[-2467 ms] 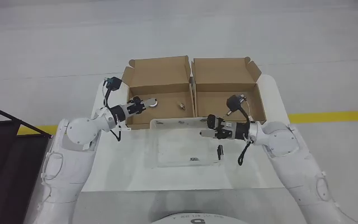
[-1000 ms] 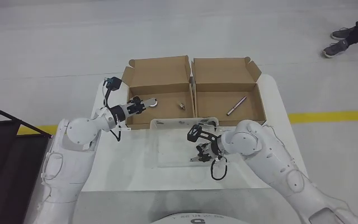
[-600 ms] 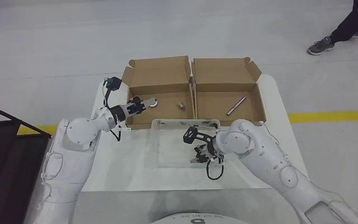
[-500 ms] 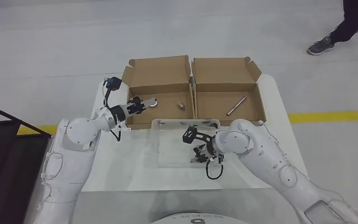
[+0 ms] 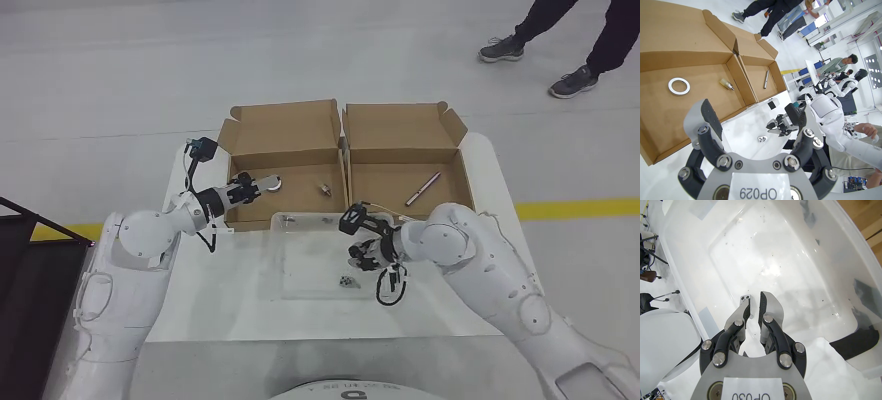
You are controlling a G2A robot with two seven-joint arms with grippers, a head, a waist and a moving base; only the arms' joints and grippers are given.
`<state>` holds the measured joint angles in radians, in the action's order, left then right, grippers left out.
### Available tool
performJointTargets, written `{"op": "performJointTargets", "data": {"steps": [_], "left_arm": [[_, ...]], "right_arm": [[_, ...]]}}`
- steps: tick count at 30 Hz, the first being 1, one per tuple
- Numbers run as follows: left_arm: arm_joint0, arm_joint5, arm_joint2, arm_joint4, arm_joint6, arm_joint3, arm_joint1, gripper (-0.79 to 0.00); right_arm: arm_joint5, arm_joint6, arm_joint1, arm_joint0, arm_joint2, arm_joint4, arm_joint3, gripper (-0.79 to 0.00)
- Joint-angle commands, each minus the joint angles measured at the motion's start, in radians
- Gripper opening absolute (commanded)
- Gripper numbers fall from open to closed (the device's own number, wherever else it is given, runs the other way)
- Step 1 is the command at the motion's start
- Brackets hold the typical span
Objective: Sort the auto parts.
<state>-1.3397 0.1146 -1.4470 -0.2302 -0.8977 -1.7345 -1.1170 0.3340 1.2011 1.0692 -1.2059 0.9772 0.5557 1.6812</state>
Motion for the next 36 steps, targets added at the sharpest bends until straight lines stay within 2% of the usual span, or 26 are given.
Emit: {"op": "performJointTargets", "data": {"steps": [1,3,6,27,36], "left_arm": [[0.0,0.0,0.0,0.0,0.0,0.0,0.0,0.0],[0.0,0.0,0.0,0.0,0.0,0.0,0.0,0.0],[0.0,0.0,0.0,0.0,0.0,0.0,0.0,0.0],[0.0,0.0,0.0,0.0,0.0,0.0,0.0,0.0],[0.0,0.0,0.0,0.0,0.0,0.0,0.0,0.0]], "right_arm": [[0.002,-0.003,-0.003,-0.007,0.007,-0.004,0.004,-0.56],[0.006,0.0,-0.005,-0.012,0.002,-0.007,0.004,-0.477],[0.013,0.013,-0.004,-0.012,-0.025,0.0,0.001,-0.446],[-0.017,0.038,0.022,0.086,-0.169,0.034,-0.083,-0.465],[-0.055,0.004,0.016,0.106,-0.138,0.052,-0.089,-0.499]]}}
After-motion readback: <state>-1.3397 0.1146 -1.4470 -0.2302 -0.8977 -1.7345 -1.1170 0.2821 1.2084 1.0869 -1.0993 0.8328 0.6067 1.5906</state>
